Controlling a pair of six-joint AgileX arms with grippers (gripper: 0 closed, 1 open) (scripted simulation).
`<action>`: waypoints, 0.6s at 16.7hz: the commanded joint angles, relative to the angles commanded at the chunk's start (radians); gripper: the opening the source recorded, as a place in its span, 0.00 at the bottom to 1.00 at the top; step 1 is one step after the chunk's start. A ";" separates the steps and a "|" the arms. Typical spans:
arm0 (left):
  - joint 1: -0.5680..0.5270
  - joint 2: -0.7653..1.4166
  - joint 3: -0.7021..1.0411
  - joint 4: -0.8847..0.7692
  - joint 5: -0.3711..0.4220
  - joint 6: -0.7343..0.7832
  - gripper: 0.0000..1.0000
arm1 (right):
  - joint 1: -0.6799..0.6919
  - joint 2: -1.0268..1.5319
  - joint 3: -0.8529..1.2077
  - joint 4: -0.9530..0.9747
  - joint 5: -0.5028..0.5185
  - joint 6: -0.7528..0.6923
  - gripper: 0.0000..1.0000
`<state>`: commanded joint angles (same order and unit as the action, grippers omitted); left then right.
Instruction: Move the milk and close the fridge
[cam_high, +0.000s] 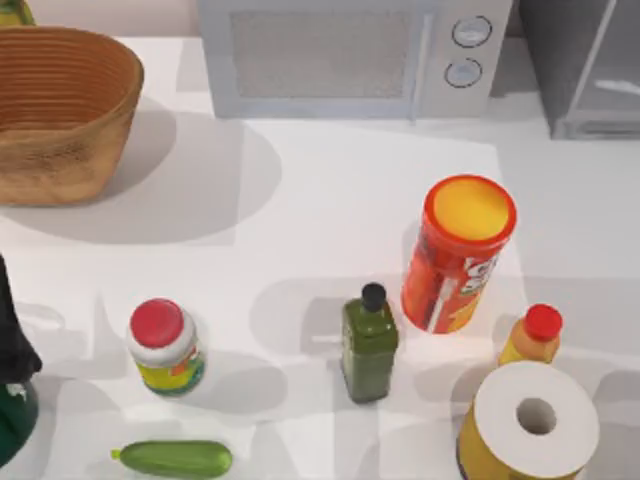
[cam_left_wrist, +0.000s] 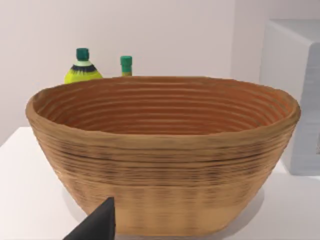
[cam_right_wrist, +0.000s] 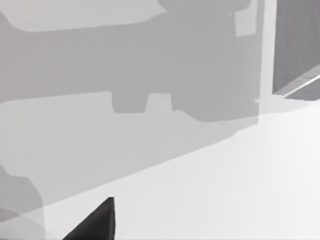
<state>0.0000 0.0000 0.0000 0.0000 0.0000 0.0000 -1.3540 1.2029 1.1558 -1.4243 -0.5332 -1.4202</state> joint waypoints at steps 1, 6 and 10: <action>0.000 0.000 0.000 0.000 0.000 0.000 1.00 | -0.067 0.083 0.026 0.002 -0.052 -0.086 1.00; 0.000 0.000 0.000 0.000 0.000 0.000 1.00 | -0.335 0.439 0.128 -0.013 -0.287 -0.442 1.00; 0.000 0.000 0.000 0.000 0.000 0.000 1.00 | -0.446 0.596 0.169 -0.037 -0.399 -0.594 1.00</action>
<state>0.0000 0.0000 0.0000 0.0000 0.0000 0.0000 -1.8001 1.7990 1.3246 -1.4609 -0.9325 -2.0146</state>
